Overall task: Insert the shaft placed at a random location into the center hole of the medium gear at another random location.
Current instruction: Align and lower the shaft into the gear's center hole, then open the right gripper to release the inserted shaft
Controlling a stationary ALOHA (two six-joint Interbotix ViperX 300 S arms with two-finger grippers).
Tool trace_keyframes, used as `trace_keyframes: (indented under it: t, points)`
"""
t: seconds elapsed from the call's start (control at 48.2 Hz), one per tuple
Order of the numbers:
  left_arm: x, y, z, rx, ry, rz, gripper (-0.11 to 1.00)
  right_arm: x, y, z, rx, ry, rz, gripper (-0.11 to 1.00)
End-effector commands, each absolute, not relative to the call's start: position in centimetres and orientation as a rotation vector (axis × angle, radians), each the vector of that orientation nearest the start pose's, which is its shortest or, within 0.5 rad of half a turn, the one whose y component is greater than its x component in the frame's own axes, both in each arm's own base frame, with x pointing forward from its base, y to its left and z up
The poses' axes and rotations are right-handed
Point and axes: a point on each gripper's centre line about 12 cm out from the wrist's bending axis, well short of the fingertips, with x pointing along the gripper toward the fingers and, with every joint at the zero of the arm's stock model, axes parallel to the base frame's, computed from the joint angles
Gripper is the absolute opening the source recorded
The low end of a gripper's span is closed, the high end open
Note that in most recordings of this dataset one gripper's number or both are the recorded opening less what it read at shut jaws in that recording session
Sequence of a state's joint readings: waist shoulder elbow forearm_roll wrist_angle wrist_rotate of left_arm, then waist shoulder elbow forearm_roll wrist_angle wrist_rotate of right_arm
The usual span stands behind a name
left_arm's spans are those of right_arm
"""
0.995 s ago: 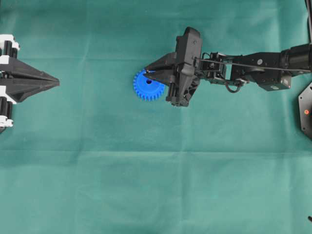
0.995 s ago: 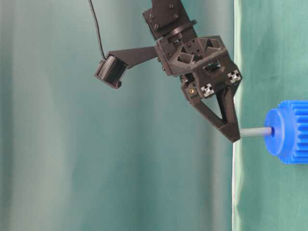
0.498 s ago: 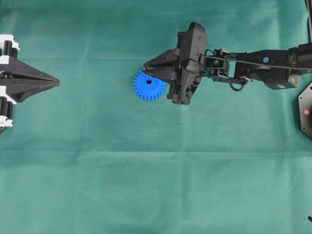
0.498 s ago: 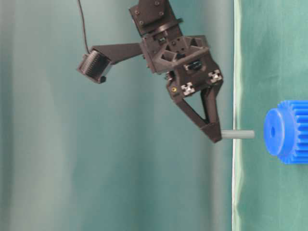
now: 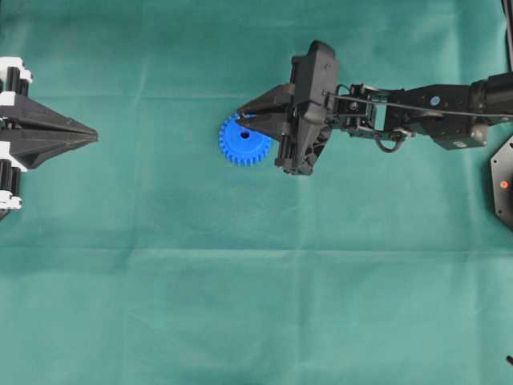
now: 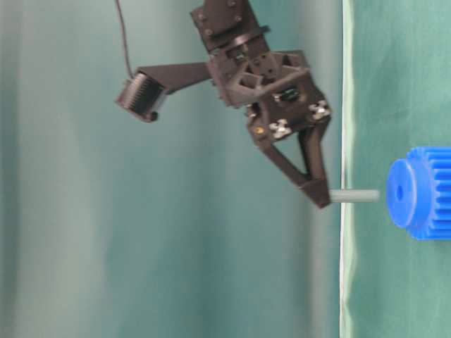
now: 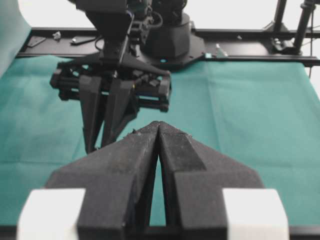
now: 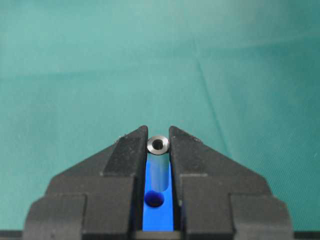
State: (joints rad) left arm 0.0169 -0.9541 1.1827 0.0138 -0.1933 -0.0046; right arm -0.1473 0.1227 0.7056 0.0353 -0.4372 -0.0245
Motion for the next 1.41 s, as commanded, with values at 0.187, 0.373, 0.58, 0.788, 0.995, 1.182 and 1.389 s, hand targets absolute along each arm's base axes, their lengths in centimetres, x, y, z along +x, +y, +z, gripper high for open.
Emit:
trace_keyframes:
  t: [0.187,0.373,0.58,0.788,0.995,1.182,1.389]
  points:
    - [20.2,0.4,28.3,0.010,0.022,0.017,0.00,40.9,-5.8,14.5,0.042,0.390,-0.161,0.13]
    - [20.2,0.3,28.3,0.009,0.023,0.015,0.00,40.9,-5.9,13.7,0.045,0.397,-0.165,0.13]
    - [20.2,0.4,28.3,0.009,0.025,0.017,0.00,40.9,-5.9,13.5,0.045,0.399,-0.165,0.13]
    - [20.2,0.4,28.2,0.010,0.028,0.017,0.00,41.2,-6.0,12.4,0.049,0.422,-0.166,0.13]
    - [20.2,0.4,28.2,0.010,0.028,0.017,0.00,41.2,-5.9,11.5,0.049,0.443,-0.165,0.13]
    - [20.2,0.5,28.2,0.010,0.029,0.025,0.00,41.2,-5.8,11.4,0.049,0.445,-0.163,0.13]
    - [20.2,0.6,28.1,0.010,0.034,0.026,0.00,41.2,-5.8,11.4,0.049,0.445,-0.163,0.13]
